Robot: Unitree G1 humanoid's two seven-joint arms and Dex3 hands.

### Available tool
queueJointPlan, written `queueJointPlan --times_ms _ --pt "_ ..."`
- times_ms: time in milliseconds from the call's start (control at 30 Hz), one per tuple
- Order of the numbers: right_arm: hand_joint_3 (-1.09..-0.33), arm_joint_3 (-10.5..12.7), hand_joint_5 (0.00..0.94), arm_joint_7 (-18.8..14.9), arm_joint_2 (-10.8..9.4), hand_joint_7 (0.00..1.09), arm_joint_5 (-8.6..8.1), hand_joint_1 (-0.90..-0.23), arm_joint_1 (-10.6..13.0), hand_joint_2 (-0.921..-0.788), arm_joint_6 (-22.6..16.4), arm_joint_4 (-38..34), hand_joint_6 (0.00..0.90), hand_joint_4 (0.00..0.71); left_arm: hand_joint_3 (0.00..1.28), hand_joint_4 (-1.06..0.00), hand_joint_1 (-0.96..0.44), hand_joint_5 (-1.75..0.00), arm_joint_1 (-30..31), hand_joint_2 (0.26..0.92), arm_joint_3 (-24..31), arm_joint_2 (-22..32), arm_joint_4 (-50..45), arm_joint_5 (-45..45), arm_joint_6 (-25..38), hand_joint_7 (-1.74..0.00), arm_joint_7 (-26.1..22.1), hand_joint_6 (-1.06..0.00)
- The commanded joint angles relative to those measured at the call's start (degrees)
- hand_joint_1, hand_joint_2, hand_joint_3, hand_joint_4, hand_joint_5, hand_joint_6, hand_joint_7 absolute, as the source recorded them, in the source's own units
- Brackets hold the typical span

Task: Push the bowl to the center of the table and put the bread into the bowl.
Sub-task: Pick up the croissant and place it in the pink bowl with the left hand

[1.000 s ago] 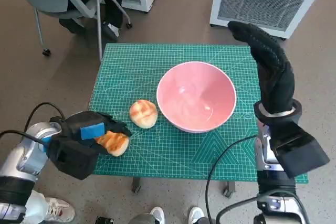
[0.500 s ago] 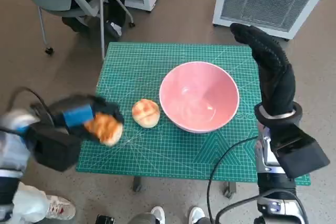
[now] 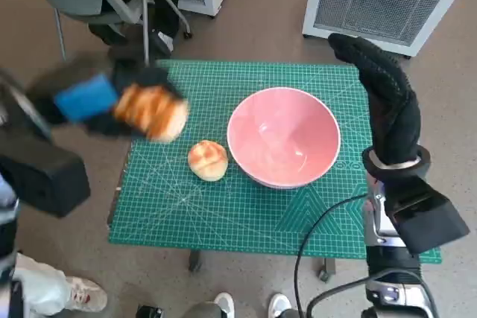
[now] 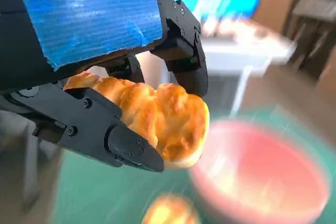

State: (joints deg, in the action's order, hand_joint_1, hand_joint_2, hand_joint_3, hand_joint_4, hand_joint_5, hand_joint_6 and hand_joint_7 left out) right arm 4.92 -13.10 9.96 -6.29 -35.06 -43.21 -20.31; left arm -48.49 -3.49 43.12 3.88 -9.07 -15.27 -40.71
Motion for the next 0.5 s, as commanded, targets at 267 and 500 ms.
queueJointPlan --times_ms 267,500 --pt "-0.745 -0.2 0.003 0.7 -0.6 0.72 0.85 -0.565 1.4 -0.921 -0.2 0.1 -0.001 0.291 0.01 -0.74 0.00 -1.09 -11.4 0.894 -9.2 -12.9 19.4 -5.4 -14.6 -0.99 5.9 -0.81" --pt "-0.740 0.0 0.003 0.9 -0.4 0.72 0.27 -0.575 2.2 -0.921 0.3 1.4 -0.001 0.292 0.07 -0.65 0.00 -1.16 -17.3 0.918 -14.3 -18.4 33.3 -10.5 -18.4 -1.17 7.2 -0.67"
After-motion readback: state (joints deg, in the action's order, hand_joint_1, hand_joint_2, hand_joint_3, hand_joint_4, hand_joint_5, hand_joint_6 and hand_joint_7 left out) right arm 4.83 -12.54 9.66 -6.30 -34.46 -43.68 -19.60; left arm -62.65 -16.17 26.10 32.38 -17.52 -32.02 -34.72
